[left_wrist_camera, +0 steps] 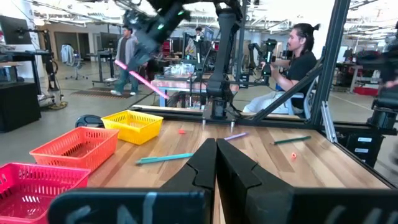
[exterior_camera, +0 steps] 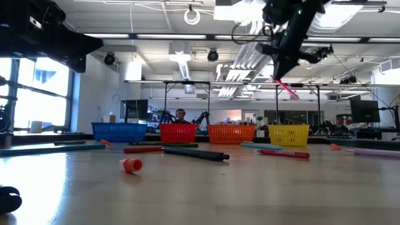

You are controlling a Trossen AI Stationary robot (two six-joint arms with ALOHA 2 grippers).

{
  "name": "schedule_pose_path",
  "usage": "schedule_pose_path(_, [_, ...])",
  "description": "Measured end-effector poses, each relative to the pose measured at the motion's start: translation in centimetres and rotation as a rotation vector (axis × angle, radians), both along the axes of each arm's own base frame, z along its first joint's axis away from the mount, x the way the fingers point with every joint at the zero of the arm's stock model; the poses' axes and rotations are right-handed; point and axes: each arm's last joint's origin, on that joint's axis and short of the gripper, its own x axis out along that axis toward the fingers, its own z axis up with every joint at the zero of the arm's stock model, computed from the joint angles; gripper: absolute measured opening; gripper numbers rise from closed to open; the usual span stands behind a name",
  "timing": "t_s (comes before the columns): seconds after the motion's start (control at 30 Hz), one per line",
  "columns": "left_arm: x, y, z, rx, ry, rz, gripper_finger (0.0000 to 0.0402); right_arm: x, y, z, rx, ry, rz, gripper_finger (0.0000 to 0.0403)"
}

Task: Sort crayons/erasers/pens/pencils in bins
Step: Put the pink colored pencil into the yellow bin

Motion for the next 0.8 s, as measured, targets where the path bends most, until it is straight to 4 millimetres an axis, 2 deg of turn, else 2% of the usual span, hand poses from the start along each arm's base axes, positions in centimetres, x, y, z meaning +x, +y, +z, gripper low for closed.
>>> schedule_pose_path(0.27, [0.0,0.0,0.0,0.0,0.0,0.0,0.0,-2.7,-3.9,-4.3,-0.056,-0.028,-0.06,0.0018])
schedule_pose_path(0.53, [0.0,0.0,0.0,0.0,0.0,0.0,0.0,-4.8,-5.7,-7.8,-0.131,-0.033,-0.087,0.0018])
schedule_pose_path(0.63, [0.0,0.0,0.0,0.0,0.0,0.0,0.0,-4.8,-6.5,-9.2,-0.108,-0.03,-0.081,0.0018])
schedule_pose_path(0.8, [0.0,0.0,0.0,0.0,0.0,0.0,0.0,-3.3,-7.6,-11.6,-0.026,0.013,-0.039,0.0018])
